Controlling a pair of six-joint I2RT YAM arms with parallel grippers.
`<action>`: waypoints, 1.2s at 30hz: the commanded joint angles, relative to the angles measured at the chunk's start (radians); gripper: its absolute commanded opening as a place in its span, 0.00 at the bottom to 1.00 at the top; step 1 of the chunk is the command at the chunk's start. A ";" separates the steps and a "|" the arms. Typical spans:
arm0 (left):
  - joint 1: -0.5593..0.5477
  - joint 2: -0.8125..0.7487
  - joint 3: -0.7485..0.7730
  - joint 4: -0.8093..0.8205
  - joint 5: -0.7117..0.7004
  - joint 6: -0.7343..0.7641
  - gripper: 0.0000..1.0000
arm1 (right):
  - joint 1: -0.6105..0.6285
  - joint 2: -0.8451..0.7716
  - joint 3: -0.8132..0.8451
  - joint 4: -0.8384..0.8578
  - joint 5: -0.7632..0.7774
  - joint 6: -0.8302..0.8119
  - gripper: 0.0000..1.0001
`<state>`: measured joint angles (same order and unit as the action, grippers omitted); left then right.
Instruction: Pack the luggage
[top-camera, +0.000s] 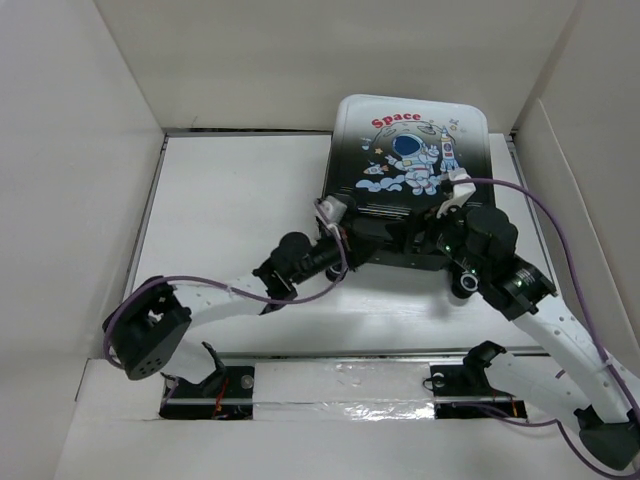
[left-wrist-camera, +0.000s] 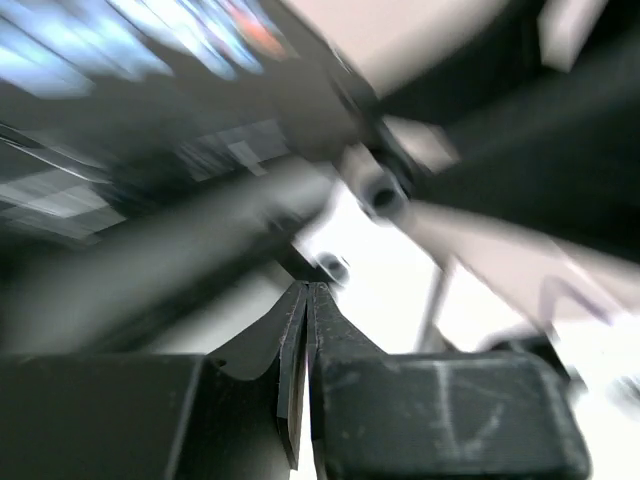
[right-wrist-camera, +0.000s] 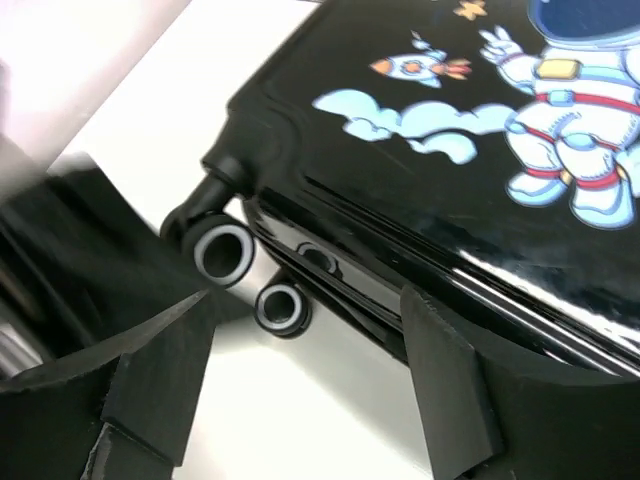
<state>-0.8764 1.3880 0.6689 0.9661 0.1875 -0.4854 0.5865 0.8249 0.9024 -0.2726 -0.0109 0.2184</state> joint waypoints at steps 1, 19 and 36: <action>-0.100 0.057 0.021 0.009 0.030 -0.036 0.00 | 0.039 0.000 0.027 -0.097 -0.032 -0.039 0.81; 0.245 -0.443 -0.089 -0.416 -0.390 -0.114 0.00 | 0.079 -0.184 -0.175 -0.015 0.043 0.056 0.82; 0.071 -0.123 -0.016 -0.230 -0.094 -0.142 0.00 | 0.179 -0.053 -0.128 0.093 0.103 0.096 0.94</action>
<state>-0.7563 1.2629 0.5690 0.6048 0.0448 -0.6201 0.7464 0.7601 0.7250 -0.2508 0.0566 0.3050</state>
